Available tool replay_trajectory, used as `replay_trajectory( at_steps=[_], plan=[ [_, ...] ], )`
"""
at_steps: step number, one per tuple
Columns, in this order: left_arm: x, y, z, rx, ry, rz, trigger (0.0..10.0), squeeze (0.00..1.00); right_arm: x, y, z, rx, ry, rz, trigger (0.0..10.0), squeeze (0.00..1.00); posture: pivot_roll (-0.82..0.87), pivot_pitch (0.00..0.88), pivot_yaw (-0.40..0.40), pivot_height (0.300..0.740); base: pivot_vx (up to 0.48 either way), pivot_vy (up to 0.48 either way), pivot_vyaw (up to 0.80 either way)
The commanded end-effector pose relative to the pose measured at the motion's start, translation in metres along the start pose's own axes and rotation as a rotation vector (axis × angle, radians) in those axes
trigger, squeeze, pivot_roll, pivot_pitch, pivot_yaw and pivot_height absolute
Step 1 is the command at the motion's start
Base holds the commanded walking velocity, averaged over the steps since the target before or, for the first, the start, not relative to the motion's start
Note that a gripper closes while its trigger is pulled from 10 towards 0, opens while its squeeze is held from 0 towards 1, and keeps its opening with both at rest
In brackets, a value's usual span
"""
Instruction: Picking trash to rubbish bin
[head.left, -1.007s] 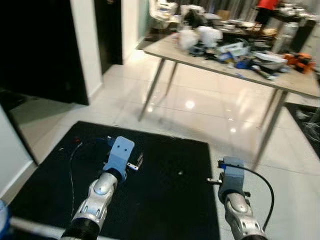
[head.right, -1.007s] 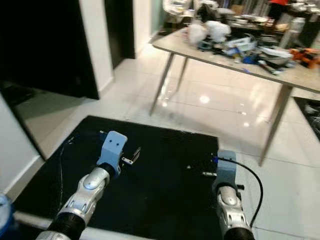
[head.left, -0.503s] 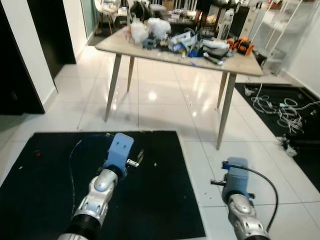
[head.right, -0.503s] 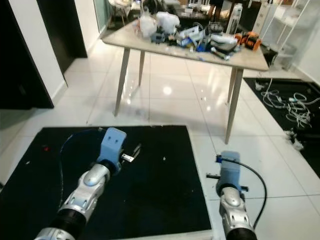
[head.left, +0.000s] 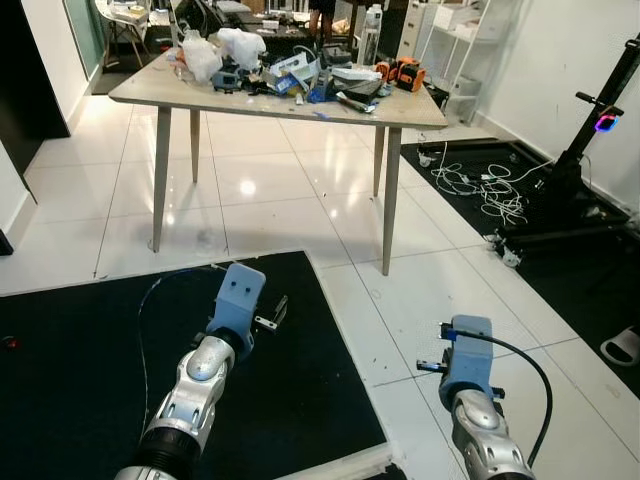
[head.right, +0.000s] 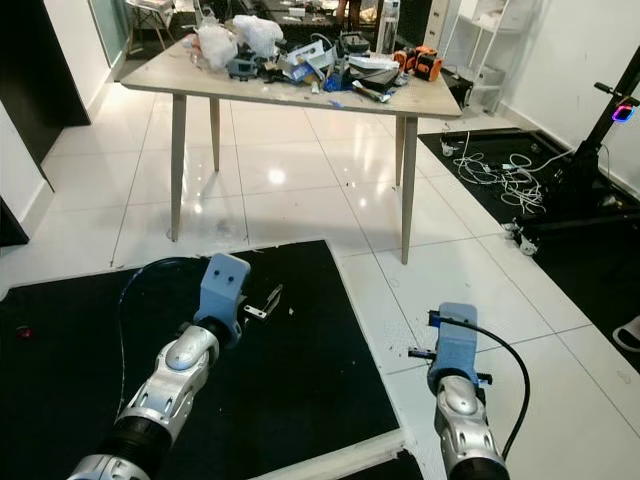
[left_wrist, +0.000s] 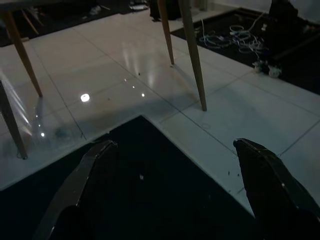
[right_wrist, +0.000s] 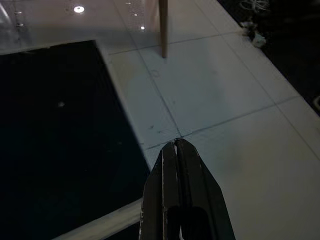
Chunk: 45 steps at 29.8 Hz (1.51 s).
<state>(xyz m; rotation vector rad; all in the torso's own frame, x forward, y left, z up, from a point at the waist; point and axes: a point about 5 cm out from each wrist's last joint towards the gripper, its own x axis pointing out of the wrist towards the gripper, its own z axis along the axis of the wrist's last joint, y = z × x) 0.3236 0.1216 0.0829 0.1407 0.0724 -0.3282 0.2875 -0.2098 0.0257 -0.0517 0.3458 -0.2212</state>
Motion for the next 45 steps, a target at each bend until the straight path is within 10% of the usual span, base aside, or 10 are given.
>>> replay_trajectory(
  at_steps=[1, 45],
  plan=[
    [-0.0018, -0.0025, -0.0006, -0.022, -0.011, -0.001, 10.0, 0.0, -0.0002, -0.0011, 0.0011, 0.0, -0.01, -0.001, 10.0, 0.0, -0.08, 0.048, -0.029, 0.74, 0.304, 0.0, 0.0],
    [-0.0034, -0.0071, 0.002, 0.0, -0.037, -0.046, 10.0, 0.0, -0.0017, 0.0032, 0.0007, -0.001, -0.016, 0.016, 10.0, 0.0, -0.08, 0.05, -0.02, 0.74, 0.469, 0.0, 0.0]
  ],
)
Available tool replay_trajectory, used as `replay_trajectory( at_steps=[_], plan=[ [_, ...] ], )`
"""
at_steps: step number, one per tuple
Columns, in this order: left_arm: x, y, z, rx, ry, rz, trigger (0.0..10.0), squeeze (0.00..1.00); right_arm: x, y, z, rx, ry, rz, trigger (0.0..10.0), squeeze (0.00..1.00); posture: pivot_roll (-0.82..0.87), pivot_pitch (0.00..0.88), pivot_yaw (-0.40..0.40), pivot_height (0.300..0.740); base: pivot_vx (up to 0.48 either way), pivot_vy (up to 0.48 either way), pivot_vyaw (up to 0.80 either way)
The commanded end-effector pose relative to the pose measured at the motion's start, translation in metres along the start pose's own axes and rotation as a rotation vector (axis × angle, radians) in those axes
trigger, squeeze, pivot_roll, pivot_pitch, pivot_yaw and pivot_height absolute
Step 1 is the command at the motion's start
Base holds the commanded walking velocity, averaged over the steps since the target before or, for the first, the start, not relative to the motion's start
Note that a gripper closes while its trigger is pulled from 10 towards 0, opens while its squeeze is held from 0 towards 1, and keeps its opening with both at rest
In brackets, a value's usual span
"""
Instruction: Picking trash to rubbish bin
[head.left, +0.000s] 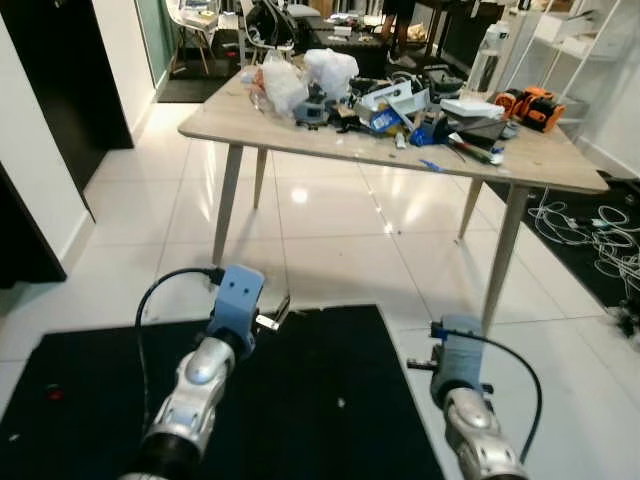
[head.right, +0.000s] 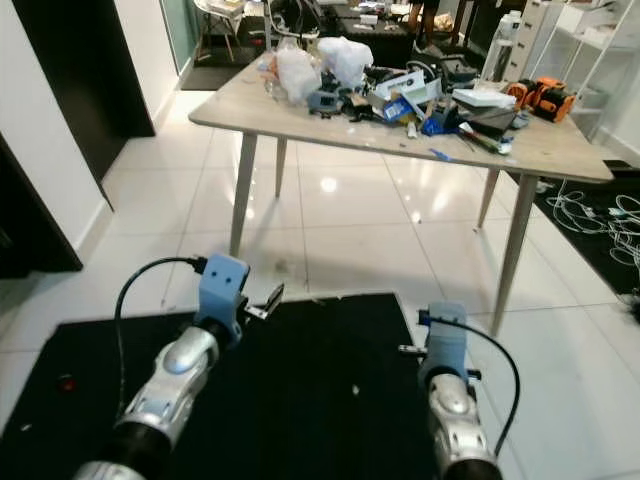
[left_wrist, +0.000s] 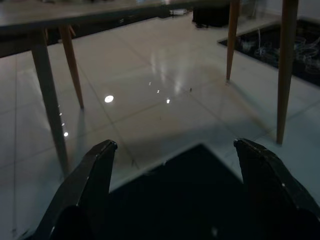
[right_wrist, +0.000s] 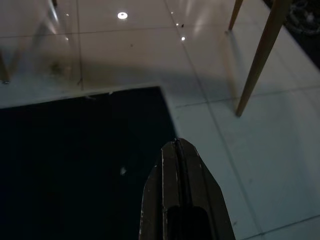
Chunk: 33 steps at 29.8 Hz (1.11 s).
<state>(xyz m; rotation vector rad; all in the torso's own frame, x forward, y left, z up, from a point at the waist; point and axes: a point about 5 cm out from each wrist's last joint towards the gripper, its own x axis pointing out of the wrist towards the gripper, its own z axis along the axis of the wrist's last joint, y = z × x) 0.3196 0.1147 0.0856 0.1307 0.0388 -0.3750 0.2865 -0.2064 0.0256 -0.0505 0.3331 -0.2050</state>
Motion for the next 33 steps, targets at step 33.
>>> replay_trajectory(
  at_steps=[33],
  plan=[
    [-0.003, -0.002, -0.003, 0.001, -0.003, -0.009, 10.0, 0.0, 0.004, -0.003, 0.035, 0.025, -0.141, 0.005, 10.0, 0.0, -0.1, 0.036, -0.023, 0.74, 0.472, 0.0, -0.19]
  ],
)
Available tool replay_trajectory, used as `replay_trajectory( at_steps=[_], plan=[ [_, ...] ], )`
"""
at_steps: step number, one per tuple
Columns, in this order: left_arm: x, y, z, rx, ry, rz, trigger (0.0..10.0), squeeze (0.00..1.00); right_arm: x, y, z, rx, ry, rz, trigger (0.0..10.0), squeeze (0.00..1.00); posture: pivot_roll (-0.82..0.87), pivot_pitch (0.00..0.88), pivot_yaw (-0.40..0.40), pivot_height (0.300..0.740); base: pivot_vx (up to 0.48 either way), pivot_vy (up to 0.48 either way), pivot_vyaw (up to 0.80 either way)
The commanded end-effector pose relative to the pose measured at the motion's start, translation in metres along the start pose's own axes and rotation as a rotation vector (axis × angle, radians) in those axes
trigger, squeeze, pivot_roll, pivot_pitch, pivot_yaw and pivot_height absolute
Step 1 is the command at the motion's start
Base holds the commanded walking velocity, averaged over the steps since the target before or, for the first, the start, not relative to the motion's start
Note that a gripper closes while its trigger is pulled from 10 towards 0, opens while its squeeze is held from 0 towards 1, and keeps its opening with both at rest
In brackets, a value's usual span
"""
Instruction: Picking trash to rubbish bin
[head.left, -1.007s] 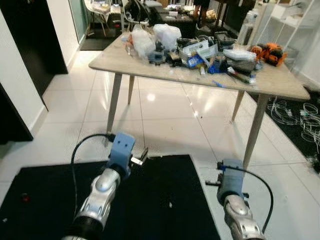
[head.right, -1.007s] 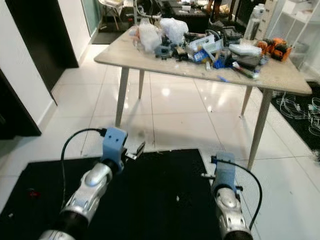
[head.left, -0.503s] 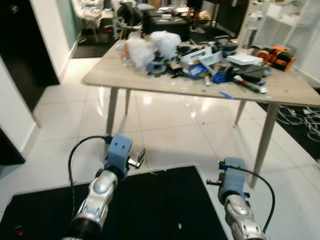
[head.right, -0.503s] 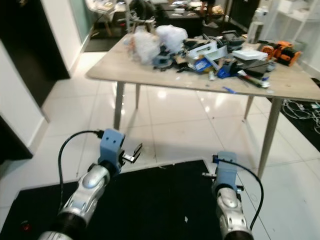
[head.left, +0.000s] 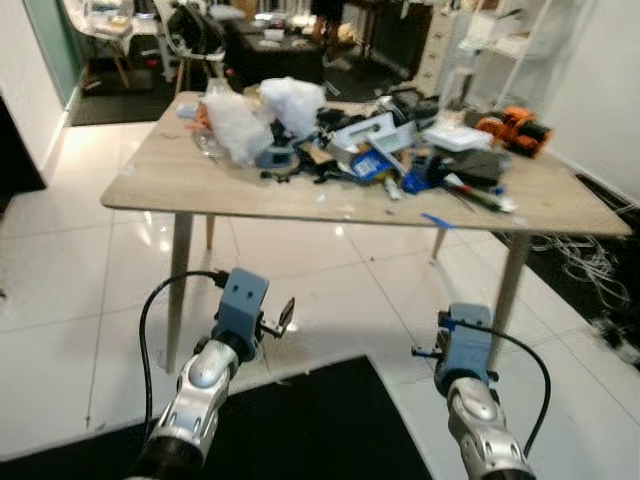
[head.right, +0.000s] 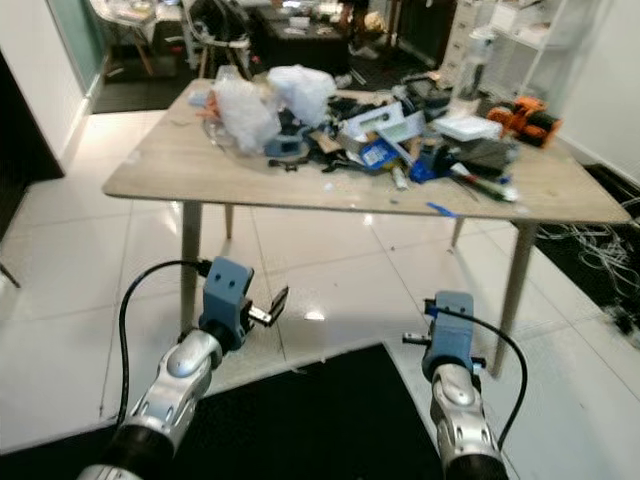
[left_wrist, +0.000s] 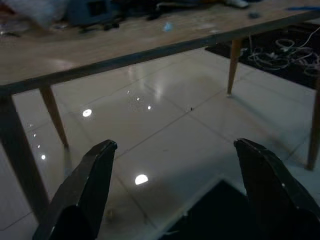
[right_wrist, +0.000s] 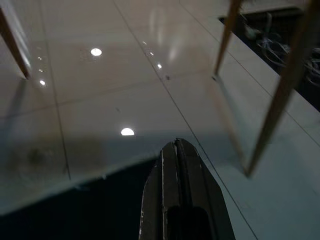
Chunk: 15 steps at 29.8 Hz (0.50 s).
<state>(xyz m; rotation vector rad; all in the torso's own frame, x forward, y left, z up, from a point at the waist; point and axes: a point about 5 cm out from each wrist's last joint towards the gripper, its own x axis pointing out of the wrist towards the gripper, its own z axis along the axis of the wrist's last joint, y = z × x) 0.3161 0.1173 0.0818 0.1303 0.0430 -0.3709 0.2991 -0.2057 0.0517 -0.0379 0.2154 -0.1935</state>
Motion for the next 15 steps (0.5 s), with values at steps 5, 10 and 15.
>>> replay_trajectory(
  at_steps=[5, 10, 15],
  plan=[
    [0.001, -0.005, 0.003, 0.0, -0.014, -0.017, 10.0, 0.0, 0.005, -0.006, 0.03, -0.001, -0.11, 0.005, 10.0, 0.0, -0.1, 0.035, -0.022, 0.74, 0.472, 0.0, 0.0],
    [0.002, -0.006, 0.005, 0.0, -0.021, -0.02, 10.0, 0.0, 0.01, -0.003, 0.054, 0.002, -0.172, 0.022, 10.0, 0.0, -0.11, 0.038, -0.019, 0.74, 0.472, 0.0, 0.0],
    [0.004, -0.005, 0.01, 0.003, -0.034, -0.025, 10.0, 0.0, 0.012, 0.003, 0.075, -0.049, -0.231, 0.084, 10.0, 0.0, -0.11, 0.039, -0.019, 0.74, 0.472, 0.0, 0.0]
  ],
)
